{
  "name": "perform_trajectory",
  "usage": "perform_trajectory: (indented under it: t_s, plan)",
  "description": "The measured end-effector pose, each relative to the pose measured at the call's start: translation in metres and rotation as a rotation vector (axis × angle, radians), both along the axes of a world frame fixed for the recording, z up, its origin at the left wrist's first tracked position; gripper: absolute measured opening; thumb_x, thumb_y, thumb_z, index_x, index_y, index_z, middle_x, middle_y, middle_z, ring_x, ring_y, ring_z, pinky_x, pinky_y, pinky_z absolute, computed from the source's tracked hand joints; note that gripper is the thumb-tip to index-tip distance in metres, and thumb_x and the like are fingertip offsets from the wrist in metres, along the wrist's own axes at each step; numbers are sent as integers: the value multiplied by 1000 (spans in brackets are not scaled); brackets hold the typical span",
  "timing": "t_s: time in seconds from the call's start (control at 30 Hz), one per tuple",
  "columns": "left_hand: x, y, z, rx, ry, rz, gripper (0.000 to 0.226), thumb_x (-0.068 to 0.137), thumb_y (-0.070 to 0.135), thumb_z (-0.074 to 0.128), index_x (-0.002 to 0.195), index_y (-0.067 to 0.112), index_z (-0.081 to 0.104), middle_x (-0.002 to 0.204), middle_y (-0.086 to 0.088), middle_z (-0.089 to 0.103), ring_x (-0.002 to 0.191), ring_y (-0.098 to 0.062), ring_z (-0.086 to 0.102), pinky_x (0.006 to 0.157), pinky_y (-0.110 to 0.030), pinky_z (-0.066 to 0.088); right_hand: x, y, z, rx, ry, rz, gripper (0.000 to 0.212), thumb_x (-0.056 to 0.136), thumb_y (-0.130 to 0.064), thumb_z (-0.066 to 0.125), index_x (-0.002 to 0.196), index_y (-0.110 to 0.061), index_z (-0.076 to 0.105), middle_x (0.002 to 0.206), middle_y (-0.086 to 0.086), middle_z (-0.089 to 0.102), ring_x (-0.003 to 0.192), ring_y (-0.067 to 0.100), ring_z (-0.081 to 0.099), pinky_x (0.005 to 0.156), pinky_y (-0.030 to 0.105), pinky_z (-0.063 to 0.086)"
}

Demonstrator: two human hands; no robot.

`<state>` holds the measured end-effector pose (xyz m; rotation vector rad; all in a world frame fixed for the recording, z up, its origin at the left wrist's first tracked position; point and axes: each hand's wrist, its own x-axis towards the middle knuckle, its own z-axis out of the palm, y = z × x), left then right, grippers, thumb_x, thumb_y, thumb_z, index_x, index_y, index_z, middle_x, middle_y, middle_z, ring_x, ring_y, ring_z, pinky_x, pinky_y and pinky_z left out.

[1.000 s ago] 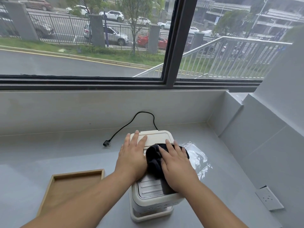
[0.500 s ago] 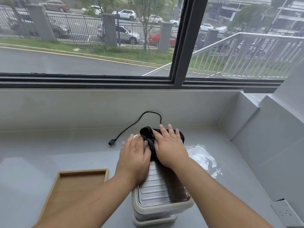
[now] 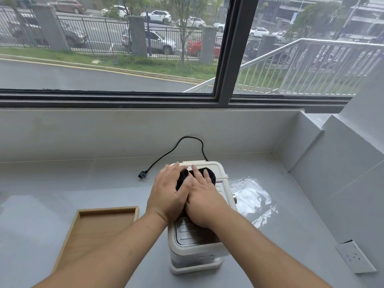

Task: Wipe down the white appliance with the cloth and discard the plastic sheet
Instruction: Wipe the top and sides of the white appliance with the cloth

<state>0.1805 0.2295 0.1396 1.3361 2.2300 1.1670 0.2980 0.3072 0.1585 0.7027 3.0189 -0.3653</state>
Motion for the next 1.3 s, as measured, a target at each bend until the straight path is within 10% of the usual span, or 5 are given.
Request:
perform_trajectory:
  t_s: [0.23, 0.5, 0.73, 1.3]
  plan:
    - [-1, 4, 11, -125, -135, -34, 74, 85, 78, 22, 133, 43, 65, 163, 12, 46, 161, -16, 11, 125, -40, 18, 58, -47, 4, -70, 16, -31, 58, 105, -40, 21, 162, -29, 28, 175, -6, 9, 160, 21, -17, 127, 43, -16]
    - [17, 26, 6, -392, 301, -15, 73, 97, 68, 42, 161, 33, 36, 177, 1, 16, 161, -37, 2, 129, -57, 10, 104, -74, 8, -99, 35, -209, 47, 109, -42, 27, 155, -43, 33, 175, -13, 0, 160, 15, -12, 126, 37, -18]
    - [14, 26, 0, -400, 384, -105, 72, 99, 65, 39, 163, 34, 31, 178, 5, 11, 164, -22, -1, 130, -56, -2, 100, -61, 6, -57, 79, -258, 53, 109, -35, 28, 162, -43, 25, 175, -8, 7, 160, 13, -11, 121, 31, -23]
    - [11, 27, 2, -309, 387, -80, 79, 87, 74, 30, 156, 39, 47, 173, 10, 29, 162, -15, 14, 132, -49, 5, 61, 57, -12, -428, 294, -471, 53, 110, -28, 33, 162, -34, 30, 175, 1, 8, 159, 21, 13, 127, 37, 17]
